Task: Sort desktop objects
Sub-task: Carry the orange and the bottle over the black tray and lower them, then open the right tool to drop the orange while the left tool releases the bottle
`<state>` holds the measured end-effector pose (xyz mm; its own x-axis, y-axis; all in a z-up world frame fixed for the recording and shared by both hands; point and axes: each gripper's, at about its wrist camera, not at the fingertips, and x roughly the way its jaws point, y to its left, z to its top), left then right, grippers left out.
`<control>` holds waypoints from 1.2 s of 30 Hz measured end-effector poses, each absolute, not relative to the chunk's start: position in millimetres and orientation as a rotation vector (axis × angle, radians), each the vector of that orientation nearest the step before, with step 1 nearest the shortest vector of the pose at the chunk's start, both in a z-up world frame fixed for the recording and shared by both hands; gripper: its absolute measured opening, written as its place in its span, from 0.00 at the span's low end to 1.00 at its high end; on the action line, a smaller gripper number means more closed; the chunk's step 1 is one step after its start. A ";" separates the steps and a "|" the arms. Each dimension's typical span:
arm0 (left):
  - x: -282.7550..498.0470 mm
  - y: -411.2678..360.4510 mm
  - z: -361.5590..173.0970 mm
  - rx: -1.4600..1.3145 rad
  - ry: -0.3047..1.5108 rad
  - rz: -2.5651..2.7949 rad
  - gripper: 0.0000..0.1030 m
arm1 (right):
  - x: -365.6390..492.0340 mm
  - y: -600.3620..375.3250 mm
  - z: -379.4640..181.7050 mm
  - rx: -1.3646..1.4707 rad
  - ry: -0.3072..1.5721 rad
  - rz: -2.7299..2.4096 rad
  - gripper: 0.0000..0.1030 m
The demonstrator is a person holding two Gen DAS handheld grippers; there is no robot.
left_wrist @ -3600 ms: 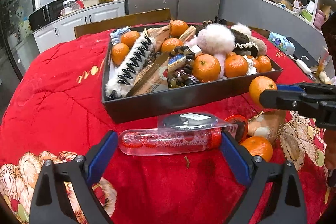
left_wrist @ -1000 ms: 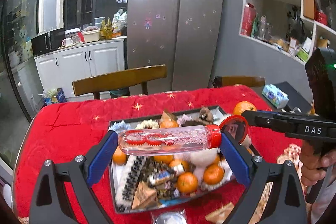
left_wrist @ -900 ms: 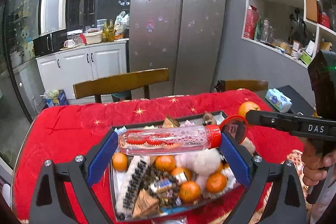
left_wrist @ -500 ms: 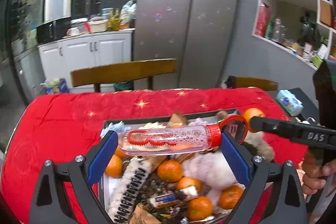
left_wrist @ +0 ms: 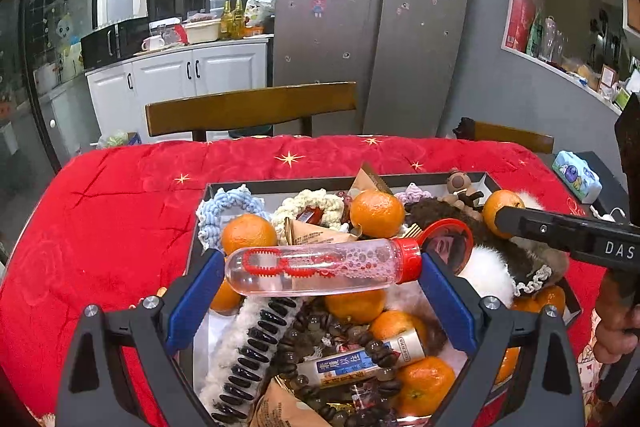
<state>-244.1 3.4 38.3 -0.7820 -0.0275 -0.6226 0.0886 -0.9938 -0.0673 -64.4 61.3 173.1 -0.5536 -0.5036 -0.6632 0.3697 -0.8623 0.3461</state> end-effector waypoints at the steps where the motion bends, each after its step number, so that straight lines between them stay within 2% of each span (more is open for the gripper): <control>1: -245.1 5.3 39.1 1.009 0.135 -2.905 0.94 | -64.5 61.2 172.6 1.090 -0.226 -2.391 0.33; 10: -245.1 9.5 38.5 1.004 0.102 -2.913 0.94 | -69.0 65.3 167.8 1.103 -0.292 -2.341 0.34; 22: -244.1 10.8 38.8 1.006 0.096 -2.914 0.94 | -67.0 51.3 155.3 1.133 -0.203 -2.356 0.31; 36: -244.0 7.9 38.9 1.006 0.113 -2.902 0.95 | -68.5 57.1 156.6 1.149 -0.265 -2.331 0.31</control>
